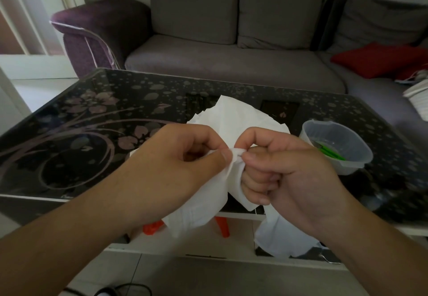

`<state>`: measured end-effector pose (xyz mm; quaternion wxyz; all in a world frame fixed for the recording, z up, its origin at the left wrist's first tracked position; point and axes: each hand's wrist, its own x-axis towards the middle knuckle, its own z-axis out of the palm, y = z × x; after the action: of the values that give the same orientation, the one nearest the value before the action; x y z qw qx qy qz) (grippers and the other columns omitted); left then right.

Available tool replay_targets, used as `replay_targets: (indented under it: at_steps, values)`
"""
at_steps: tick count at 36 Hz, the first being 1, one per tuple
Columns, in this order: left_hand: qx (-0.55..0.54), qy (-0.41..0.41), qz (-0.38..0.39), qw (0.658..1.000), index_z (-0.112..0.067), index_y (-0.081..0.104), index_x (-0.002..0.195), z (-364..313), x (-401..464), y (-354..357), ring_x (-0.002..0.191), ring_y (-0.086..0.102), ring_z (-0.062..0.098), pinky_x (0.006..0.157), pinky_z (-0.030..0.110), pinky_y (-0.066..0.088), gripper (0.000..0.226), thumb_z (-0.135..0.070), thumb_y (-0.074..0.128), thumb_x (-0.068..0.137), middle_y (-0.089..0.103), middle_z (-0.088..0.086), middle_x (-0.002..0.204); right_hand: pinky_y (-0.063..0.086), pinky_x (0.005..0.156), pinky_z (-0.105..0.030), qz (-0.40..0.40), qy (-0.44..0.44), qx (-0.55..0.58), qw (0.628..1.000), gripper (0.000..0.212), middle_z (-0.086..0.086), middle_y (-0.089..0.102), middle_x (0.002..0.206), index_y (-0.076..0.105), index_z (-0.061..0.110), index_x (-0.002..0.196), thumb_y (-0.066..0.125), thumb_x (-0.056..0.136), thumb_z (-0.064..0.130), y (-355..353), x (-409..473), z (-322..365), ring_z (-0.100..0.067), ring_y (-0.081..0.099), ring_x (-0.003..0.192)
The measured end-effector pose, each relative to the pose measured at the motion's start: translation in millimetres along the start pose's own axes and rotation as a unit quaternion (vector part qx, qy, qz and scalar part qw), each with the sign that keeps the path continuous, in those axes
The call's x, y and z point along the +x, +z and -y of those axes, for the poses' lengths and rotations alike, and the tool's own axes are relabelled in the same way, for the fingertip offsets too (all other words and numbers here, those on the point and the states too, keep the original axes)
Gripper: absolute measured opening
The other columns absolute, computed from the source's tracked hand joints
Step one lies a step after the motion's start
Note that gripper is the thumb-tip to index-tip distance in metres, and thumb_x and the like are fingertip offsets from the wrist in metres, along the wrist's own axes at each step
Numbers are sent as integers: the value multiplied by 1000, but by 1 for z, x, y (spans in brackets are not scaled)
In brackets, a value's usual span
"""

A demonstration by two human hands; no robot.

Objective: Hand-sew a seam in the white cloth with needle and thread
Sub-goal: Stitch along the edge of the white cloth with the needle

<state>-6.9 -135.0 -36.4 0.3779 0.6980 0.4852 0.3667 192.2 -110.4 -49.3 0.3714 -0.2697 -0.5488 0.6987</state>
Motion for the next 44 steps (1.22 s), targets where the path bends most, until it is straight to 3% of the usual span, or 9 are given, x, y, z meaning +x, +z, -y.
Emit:
replay_targets:
  at_steps: [6,11,20,26,30,34,38,44]
  values:
    - [-79,-12,20,997,-30,77,79,-1,0,-4,73,69,6,66,18,50,19,-28,66,94,76,-5,78,35,47,-29,37,-3,34,999,18,-5,22,57,67,9,101,58,87,5,2,2,1,-18,21,50]
    - [-147,-30,43,988,-23,79,83,1,1,-6,79,68,18,73,27,51,16,-34,71,91,75,7,83,37,48,-30,67,4,56,996,22,-5,25,56,65,9,109,55,90,3,0,4,1,-19,22,50]
    - [-171,-53,61,982,-22,80,86,6,2,-2,84,70,15,78,28,52,17,-38,74,88,77,6,90,34,49,-31,69,11,50,996,25,-5,26,56,64,10,113,53,92,3,-1,4,-1,-19,23,49]
    - [-171,-54,44,983,-22,82,85,6,2,1,85,72,14,79,29,51,20,-38,71,80,79,4,90,33,50,-33,49,17,14,999,25,-5,28,57,65,8,114,55,91,6,-1,1,1,-19,26,50]
    - [-176,-61,39,982,-19,82,91,3,3,0,93,74,23,84,34,55,20,-34,70,86,79,7,97,34,49,-33,15,2,-21,1000,31,-11,40,63,64,4,118,58,89,11,-5,-4,10,-22,33,53]
    - [-163,-67,19,984,-22,82,87,2,2,-2,87,73,17,77,30,53,16,-29,68,91,78,2,93,42,49,-33,-44,-13,-77,996,29,-18,57,75,67,5,115,57,88,11,-12,-6,14,-26,43,53]
    - [-161,-75,6,984,-22,81,88,2,3,-6,84,70,16,75,33,49,18,-29,66,95,77,2,90,48,51,-32,-95,-24,-134,986,20,-17,66,80,71,6,106,55,97,-2,-18,-7,17,-28,51,56]
    - [-199,-86,13,976,-20,80,82,-1,2,-7,73,69,10,61,19,50,20,-26,65,94,74,0,81,48,50,-31,-113,-42,-99,988,24,-18,66,77,69,2,105,52,94,-12,-12,-6,17,-24,52,59]
